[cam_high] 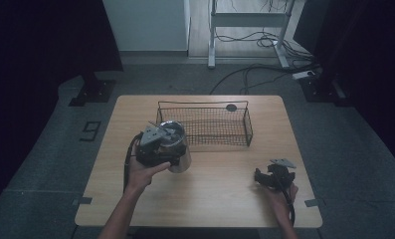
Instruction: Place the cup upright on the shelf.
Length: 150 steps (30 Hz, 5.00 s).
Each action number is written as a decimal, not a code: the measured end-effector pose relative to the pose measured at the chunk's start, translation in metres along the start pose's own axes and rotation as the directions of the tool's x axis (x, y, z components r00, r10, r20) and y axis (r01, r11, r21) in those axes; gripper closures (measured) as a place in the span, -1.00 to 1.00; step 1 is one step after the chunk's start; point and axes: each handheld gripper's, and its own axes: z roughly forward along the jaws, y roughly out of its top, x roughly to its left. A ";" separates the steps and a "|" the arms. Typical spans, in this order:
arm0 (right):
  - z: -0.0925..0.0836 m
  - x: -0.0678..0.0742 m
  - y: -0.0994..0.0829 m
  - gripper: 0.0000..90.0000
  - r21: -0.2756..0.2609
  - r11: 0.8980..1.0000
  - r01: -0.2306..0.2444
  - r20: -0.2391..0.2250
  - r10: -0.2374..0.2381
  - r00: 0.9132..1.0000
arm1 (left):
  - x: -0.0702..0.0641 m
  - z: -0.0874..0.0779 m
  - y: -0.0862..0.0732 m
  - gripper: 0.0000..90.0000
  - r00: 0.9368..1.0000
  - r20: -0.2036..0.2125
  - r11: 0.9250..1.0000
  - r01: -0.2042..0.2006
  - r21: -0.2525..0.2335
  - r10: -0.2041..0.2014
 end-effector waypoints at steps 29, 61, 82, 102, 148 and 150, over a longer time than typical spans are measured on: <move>0.000 0.000 0.000 -0.80 0.002 1.000 0.003 -0.002 -0.003 1.000 | 0.013 0.014 0.029 -0.91 1.000 -0.024 1.000 0.015 -0.024 -0.016; 0.000 0.000 0.000 -0.79 -0.002 1.000 0.003 -0.004 -0.003 1.000 | 0.034 0.036 0.056 -0.91 0.996 -0.057 0.997 0.063 -0.041 -0.065; 0.000 0.000 0.000 -0.78 -0.005 1.000 0.003 -0.004 -0.003 1.000 | 0.047 0.056 0.074 -0.91 0.992 -0.108 0.997 0.068 -0.030 -0.070; 0.000 0.000 0.000 -0.78 -0.005 1.000 0.004 -0.004 -0.004 1.000 | 0.059 0.077 0.084 -0.91 0.988 -0.140 0.998 0.061 -0.027 -0.064; 0.000 0.000 0.000 -0.77 -0.004 1.000 0.004 -0.006 -0.004 1.000 | 0.087 0.157 0.036 -0.91 0.961 -0.256 0.988 0.128 0.088 -0.102; 0.000 0.000 0.000 -0.77 -0.005 1.000 0.004 -0.005 -0.005 1.000 | 0.087 0.159 0.034 -0.91 0.962 -0.255 0.987 0.128 0.095 -0.100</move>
